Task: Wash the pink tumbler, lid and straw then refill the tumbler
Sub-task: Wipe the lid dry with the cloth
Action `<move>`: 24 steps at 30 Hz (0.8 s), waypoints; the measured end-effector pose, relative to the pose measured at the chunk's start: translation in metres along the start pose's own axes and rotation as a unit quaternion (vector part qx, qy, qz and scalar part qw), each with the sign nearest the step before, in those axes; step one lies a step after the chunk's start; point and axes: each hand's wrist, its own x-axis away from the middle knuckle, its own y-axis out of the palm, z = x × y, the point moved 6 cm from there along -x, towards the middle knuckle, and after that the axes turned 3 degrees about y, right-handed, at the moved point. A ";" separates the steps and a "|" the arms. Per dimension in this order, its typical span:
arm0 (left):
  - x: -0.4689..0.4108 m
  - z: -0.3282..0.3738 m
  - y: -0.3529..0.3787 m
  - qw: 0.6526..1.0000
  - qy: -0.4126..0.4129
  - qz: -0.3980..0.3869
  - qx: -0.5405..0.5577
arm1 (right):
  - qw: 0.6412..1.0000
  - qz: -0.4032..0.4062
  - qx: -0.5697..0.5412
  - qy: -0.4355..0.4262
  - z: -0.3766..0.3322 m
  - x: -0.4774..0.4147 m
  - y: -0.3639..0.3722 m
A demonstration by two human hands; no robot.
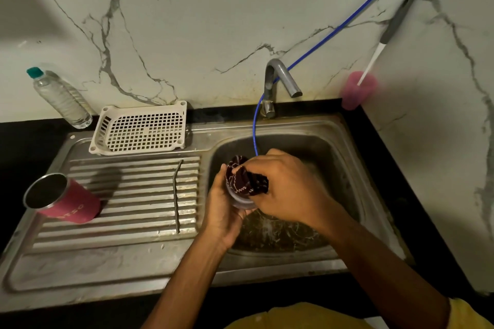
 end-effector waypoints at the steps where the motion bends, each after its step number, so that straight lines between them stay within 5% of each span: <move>1: 0.000 0.001 0.000 1.000 0.007 0.004 -0.005 | 1.000 -0.007 0.005 -0.014 -0.002 0.000 0.000; 9: -0.001 0.032 -0.012 0.949 0.229 0.098 -0.192 | 0.996 0.056 -0.034 -0.062 0.009 0.020 -0.016; 14: -0.002 0.041 -0.024 0.948 0.235 0.141 -0.165 | 0.987 0.141 -0.015 -0.077 0.014 0.031 -0.026; 19: 0.000 0.038 -0.014 0.941 0.253 0.100 -0.200 | 0.990 0.097 0.068 -0.080 -0.016 0.029 0.003; 24: 0.004 0.044 -0.011 0.898 0.314 0.063 -0.302 | 0.992 0.063 0.103 -0.034 -0.023 0.025 0.020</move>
